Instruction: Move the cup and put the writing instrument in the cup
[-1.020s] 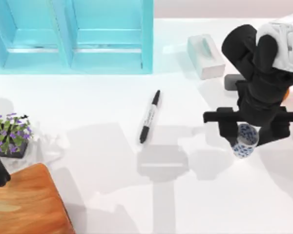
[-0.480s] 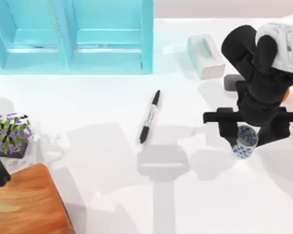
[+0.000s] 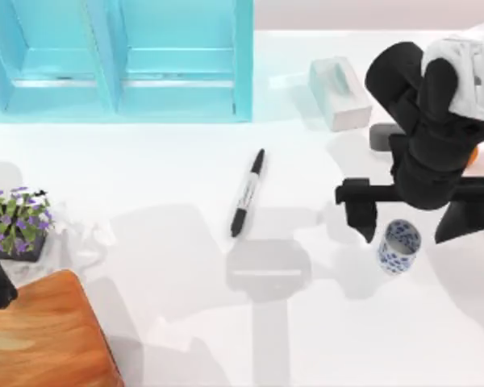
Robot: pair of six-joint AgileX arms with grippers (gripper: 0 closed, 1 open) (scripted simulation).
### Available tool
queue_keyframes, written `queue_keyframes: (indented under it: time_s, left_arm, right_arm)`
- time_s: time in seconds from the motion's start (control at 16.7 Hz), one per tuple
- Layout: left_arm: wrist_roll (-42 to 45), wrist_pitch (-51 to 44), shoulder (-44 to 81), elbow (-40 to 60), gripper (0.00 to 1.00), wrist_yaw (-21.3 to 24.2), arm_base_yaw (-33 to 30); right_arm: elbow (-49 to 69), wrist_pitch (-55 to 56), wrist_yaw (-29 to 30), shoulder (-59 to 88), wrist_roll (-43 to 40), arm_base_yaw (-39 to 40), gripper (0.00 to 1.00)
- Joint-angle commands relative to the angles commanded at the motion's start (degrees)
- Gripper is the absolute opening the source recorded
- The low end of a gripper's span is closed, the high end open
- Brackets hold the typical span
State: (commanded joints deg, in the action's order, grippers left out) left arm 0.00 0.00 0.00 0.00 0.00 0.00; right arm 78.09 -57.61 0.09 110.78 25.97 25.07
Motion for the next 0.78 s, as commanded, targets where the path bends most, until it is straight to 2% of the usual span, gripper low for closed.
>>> queue_keyframes:
  time_s: [0.54,0.78]
  left_arm:
    - [0.0,0.0,0.0,0.0,1.00,0.0,0.0]
    - [0.0,0.0,0.0,0.0,1.00,0.0,0.0]
  right_arm:
    - [0.9,-0.9,0.0,0.1,0.0,-0.1,1.00]
    - [9.9,-9.9,0.0,0.4,0.1,0.0,1.00]
